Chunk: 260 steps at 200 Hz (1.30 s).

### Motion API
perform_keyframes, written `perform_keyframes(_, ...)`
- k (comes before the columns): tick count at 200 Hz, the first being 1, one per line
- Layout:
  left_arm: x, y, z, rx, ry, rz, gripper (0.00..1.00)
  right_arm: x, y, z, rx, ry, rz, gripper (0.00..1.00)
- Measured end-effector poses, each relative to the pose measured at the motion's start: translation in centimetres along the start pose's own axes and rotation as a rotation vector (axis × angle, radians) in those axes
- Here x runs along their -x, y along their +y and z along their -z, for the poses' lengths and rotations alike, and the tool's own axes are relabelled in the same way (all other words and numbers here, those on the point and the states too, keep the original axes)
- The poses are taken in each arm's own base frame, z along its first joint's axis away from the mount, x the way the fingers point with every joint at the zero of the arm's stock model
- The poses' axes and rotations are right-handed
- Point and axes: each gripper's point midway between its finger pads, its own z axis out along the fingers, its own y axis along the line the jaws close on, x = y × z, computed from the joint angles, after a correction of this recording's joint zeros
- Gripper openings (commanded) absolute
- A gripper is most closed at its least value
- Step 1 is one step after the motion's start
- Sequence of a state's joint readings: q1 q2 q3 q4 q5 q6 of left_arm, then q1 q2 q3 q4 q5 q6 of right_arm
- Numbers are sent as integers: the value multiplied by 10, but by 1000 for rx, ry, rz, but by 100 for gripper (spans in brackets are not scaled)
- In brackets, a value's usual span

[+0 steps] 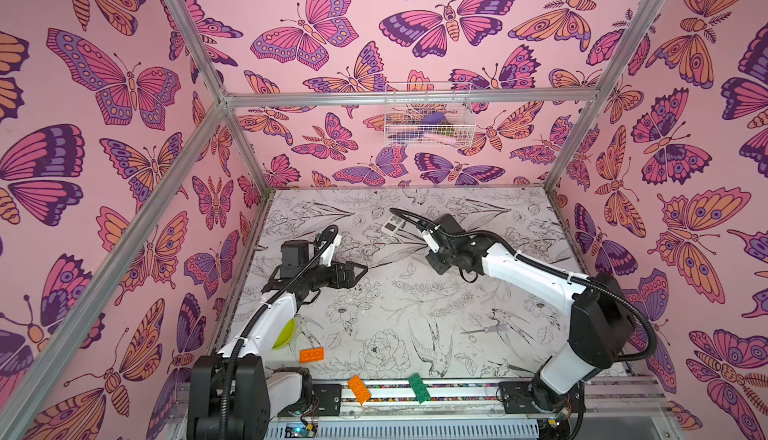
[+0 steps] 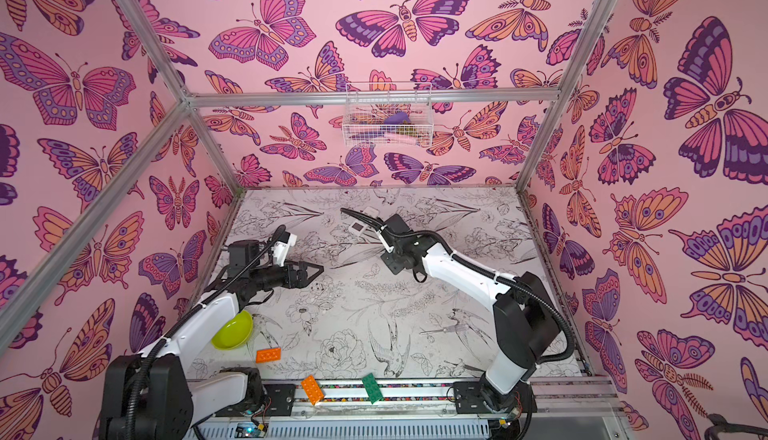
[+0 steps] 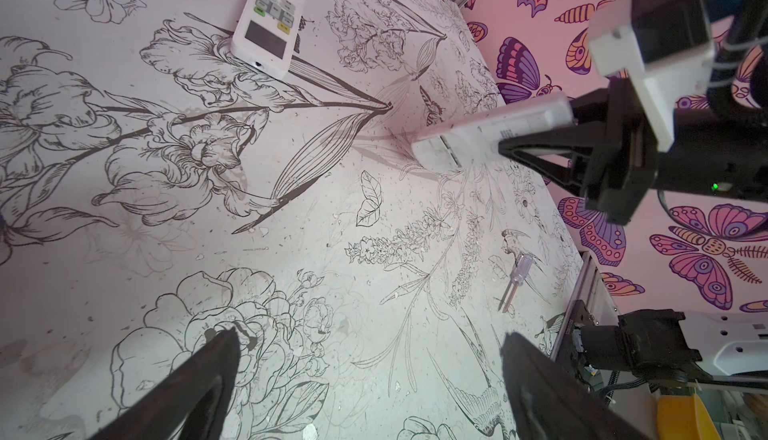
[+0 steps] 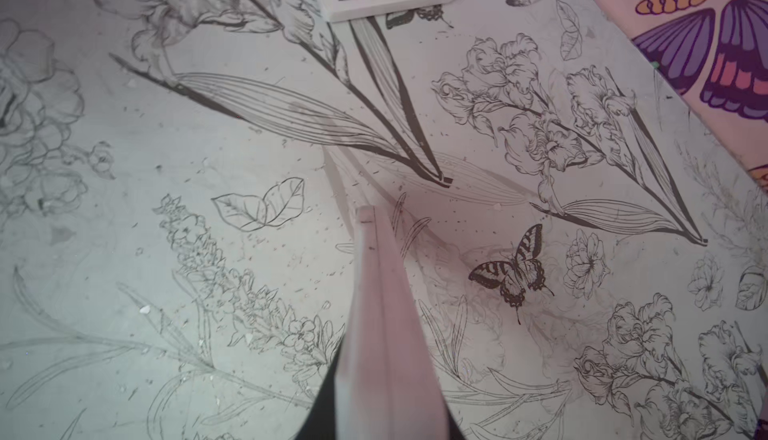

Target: Unload the batteries from the remote control

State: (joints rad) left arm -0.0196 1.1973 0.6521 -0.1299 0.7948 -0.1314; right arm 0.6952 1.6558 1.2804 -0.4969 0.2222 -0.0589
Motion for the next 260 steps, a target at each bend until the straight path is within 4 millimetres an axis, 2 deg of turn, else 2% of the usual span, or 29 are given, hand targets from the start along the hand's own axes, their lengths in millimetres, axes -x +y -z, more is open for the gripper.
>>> perform_keyframes(13,0,1,0,4,-1,-1,100,4,-2,4,18,-61,-48,0)
perform_keyframes(28,0,1,0,10,-1,0,100,-4,-2,8,57,-57,-93,0)
perform_keyframes(54,3,-5,-10,18,30,10,100,3,0,4,167,-67,-208,0)
perform_keyframes(77,13,-25,-34,-15,88,-13,100,4,13,15,261,-116,-301,0)
perform_keyframes(95,16,-40,-55,-53,139,-10,100,13,23,23,342,-142,-346,0)
perform_keyframes(117,14,-43,-80,-55,200,42,100,19,35,28,410,-149,-388,0)
perform_keyframes(142,-1,-45,-101,-20,285,58,100,22,50,32,447,-149,-390,0)
perform_keyframes(168,-12,-53,-106,1,318,28,100,23,62,36,472,-148,-382,0)
perform_keyframes(224,-16,-33,-107,97,329,25,100,27,66,39,489,-156,-378,0)
perform_keyframes(260,-14,-32,-106,110,332,11,100,31,68,41,508,-171,-373,0)
